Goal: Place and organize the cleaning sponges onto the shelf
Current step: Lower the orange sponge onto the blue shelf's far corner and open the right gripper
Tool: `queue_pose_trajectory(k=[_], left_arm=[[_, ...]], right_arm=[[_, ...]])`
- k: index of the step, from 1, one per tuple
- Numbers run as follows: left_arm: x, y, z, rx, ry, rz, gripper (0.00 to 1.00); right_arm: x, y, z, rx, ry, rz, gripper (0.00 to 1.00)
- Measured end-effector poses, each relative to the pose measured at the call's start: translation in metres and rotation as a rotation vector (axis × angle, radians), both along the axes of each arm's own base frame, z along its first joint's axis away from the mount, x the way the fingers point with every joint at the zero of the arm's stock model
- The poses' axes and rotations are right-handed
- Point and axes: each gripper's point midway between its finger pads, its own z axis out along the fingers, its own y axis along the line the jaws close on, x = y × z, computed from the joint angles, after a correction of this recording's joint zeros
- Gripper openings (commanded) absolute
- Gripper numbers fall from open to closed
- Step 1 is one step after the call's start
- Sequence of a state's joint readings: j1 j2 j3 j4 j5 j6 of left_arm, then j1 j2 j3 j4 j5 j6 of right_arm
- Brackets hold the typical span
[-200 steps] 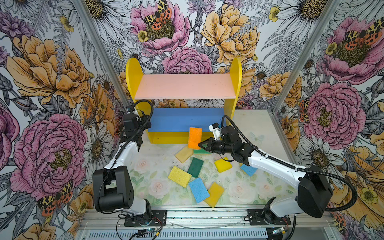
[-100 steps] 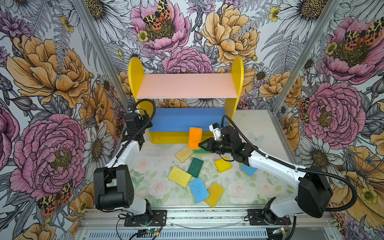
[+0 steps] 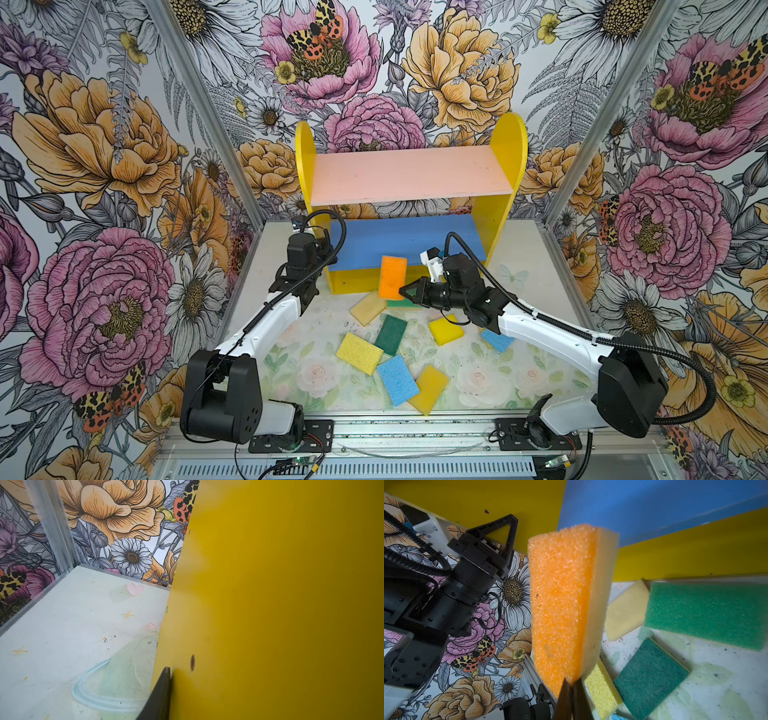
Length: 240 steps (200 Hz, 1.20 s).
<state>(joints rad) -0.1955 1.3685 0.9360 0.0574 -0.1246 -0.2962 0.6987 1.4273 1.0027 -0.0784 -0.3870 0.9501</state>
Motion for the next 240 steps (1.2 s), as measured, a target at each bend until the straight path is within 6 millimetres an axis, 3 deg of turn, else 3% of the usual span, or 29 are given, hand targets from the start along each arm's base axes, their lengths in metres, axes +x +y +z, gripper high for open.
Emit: queue_pose_trajectory(k=[56, 87, 92, 120, 170, 188, 207, 240], left_arm=[[-0.025, -0.005, 0.0, -0.01, -0.009, 0.0, 0.2], [-0.031, -0.005, -0.001, -0.01, -0.006, -0.002, 0.22], [-0.031, -0.005, -0.001, -0.01, -0.006, -0.003, 0.24], [-0.034, -0.013, 0.001, -0.041, 0.0, -0.051, 0.61], [-0.066, -0.027, 0.027, -0.1, -0.015, -0.153, 0.92], [-0.084, -0.032, 0.045, -0.125, -0.05, -0.191, 0.99], [-0.104, -0.031, 0.054, -0.146, -0.067, -0.207, 0.99], [-0.132, -0.025, 0.043, -0.194, -0.021, -0.194, 0.99]], right_arm=[[0.004, -0.004, 0.004, 0.002, -0.012, -0.014, 0.0], [0.018, 0.009, 0.003, -0.009, -0.013, -0.001, 0.0], [0.021, 0.012, 0.004, -0.01, -0.015, 0.002, 0.0], [0.039, 0.031, 0.009, -0.002, -0.025, 0.023, 0.0], [0.063, 0.063, 0.0, 0.004, -0.017, 0.075, 0.0], [0.069, 0.072, -0.006, -0.001, -0.01, 0.087, 0.0], [0.077, 0.084, -0.01, 0.0, -0.011, 0.103, 0.0], [0.087, 0.105, -0.014, 0.014, -0.013, 0.133, 0.0]])
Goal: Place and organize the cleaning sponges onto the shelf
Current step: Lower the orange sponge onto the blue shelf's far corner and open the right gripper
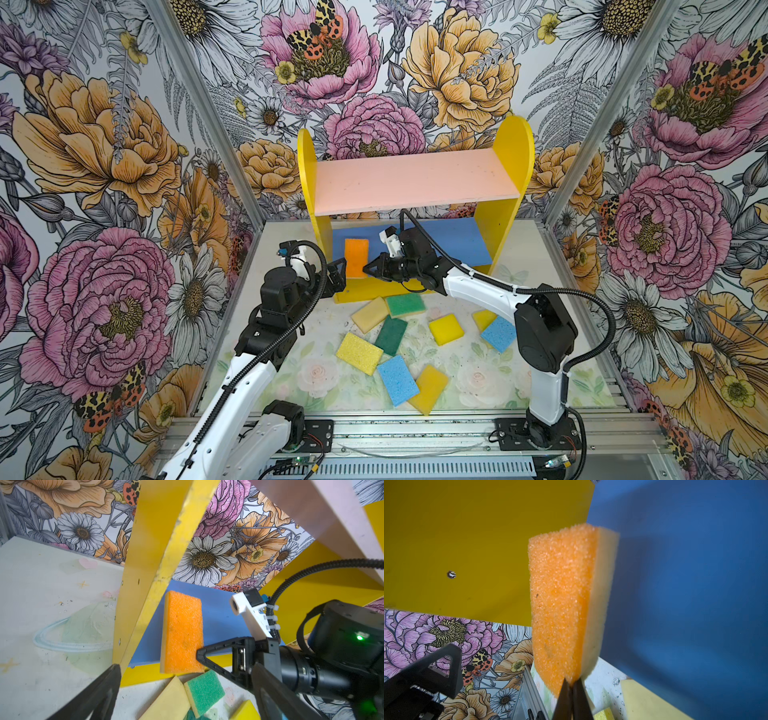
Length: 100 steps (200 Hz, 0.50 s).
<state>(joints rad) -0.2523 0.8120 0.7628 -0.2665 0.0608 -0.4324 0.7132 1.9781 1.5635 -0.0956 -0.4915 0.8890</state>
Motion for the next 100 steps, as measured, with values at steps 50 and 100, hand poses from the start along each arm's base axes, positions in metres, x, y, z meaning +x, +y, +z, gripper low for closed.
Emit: queue_pose_trajectory(k=[50, 100], left_arm=[[-0.031, 0.021, -0.017, -0.075, 0.062, 0.067, 0.99], [-0.047, 0.037, -0.007, -0.141, 0.045, 0.109, 0.99]], right_arm=[[0.015, 0.023, -0.01, 0.0, 0.008, 0.027, 0.0], [0.024, 0.031, -0.011, -0.014, 0.0, 0.036, 0.05]])
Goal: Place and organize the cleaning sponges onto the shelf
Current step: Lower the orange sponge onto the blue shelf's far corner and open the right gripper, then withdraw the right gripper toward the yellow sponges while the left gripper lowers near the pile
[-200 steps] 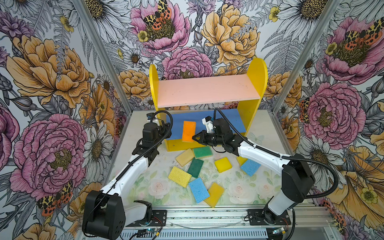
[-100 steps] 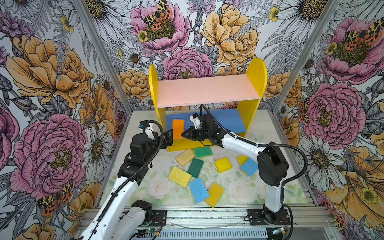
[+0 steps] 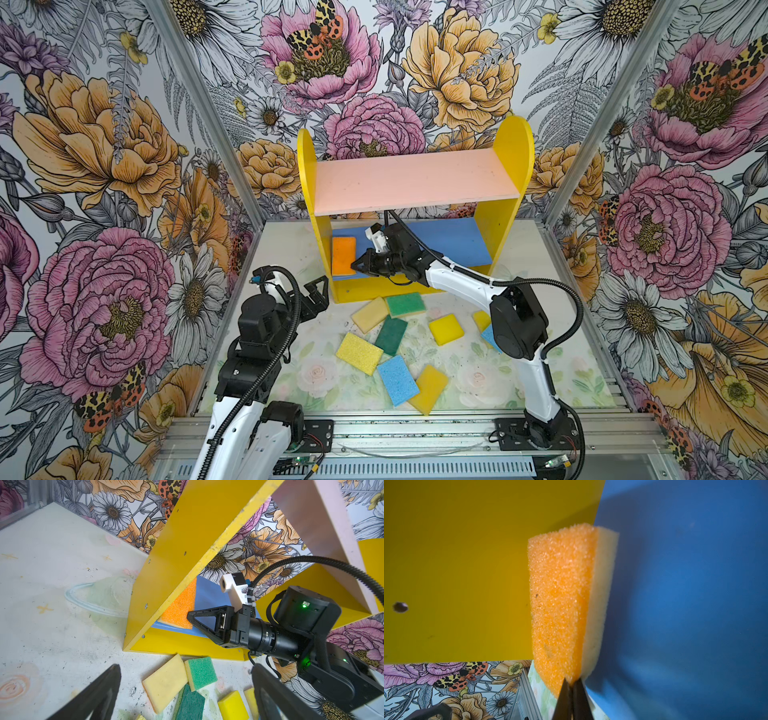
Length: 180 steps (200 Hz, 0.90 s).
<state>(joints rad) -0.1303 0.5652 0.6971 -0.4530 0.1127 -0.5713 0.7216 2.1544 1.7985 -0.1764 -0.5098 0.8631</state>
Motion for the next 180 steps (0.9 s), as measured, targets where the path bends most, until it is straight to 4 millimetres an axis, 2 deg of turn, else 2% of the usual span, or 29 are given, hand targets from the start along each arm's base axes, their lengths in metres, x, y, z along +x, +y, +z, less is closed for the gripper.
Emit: queue_pose_trajectory(k=[47, 97, 130, 158, 180], left_arm=[[-0.01, 0.004, -0.001, -0.04, 0.007, 0.007, 0.99], [-0.012, 0.004, -0.017, -0.067, 0.051, 0.014, 0.99], [-0.013, 0.001, -0.021, -0.094, 0.067, 0.003, 0.99], [-0.014, -0.007, -0.032, -0.152, 0.109, -0.024, 0.99], [-0.014, -0.017, -0.042, -0.205, 0.146, -0.059, 0.99]], right_arm=[[0.003, 0.002, -0.004, -0.012, -0.003, 0.001, 0.31], [0.002, -0.002, -0.007, -0.033, -0.015, -0.011, 0.41], [-0.011, -0.024, -0.004, -0.076, -0.043, -0.036, 0.48], [-0.034, -0.049, 0.017, -0.093, -0.084, -0.054, 0.52], [-0.059, -0.077, 0.034, -0.091, -0.109, -0.075, 0.54]])
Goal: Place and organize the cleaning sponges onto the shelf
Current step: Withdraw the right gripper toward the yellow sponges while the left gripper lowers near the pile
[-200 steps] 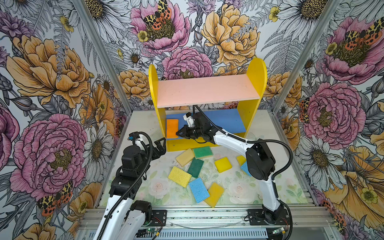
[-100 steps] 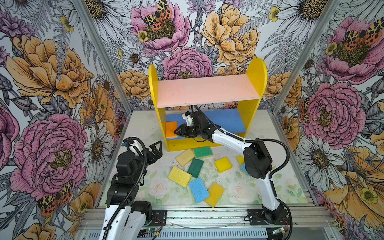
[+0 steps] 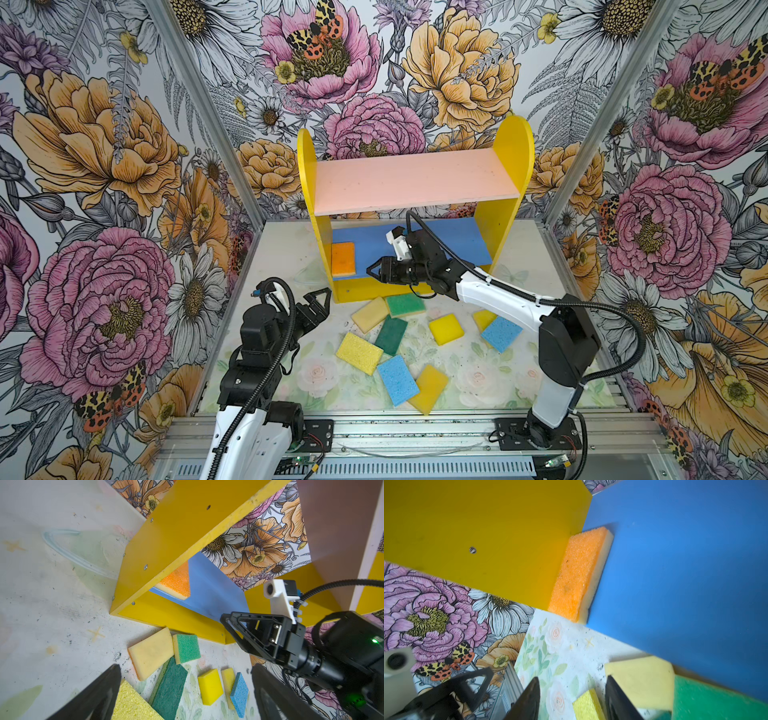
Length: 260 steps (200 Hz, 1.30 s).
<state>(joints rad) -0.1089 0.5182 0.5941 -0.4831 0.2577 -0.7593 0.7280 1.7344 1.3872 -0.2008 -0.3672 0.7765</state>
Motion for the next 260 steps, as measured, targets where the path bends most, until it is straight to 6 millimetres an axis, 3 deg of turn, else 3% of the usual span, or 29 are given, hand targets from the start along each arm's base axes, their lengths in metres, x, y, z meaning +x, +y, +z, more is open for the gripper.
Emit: queue_pose_trajectory(k=[18, 35, 71, 97, 114, 163, 196, 260], left_arm=[[0.0, -0.015, -0.01, -0.039, 0.04, -0.045, 0.99], [-0.002, -0.036, -0.018, -0.058, 0.079, -0.114, 0.99], [-0.008, -0.077, -0.036, -0.074, 0.139, -0.239, 0.99], [-0.012, -0.085, -0.054, -0.095, 0.17, -0.255, 0.99], [-0.012, -0.085, -0.061, -0.107, 0.183, -0.248, 0.99], [-0.014, -0.082, -0.053, -0.123, 0.148, -0.237, 0.99], [-0.014, -0.081, -0.052, -0.124, 0.146, -0.232, 0.99], [-0.012, -0.08, -0.055, -0.12, 0.158, -0.226, 0.99]], right_arm=[[-0.021, -0.023, 0.0, -0.006, 0.004, -0.018, 0.57], [-0.042, -0.046, -0.017, -0.034, 0.053, -0.051, 0.6], [-0.081, -0.101, -0.088, -0.183, 0.248, -0.195, 0.62], [-0.108, -0.144, -0.14, -0.281, 0.398, -0.345, 0.63], [-0.118, -0.165, -0.157, -0.315, 0.454, -0.442, 0.63], [-0.114, -0.188, -0.151, -0.237, 0.478, -0.66, 0.56], [-0.114, -0.203, -0.162, -0.221, 0.519, -0.759, 0.52], [-0.096, -0.208, -0.168, -0.144, 0.538, -0.85, 0.5]])
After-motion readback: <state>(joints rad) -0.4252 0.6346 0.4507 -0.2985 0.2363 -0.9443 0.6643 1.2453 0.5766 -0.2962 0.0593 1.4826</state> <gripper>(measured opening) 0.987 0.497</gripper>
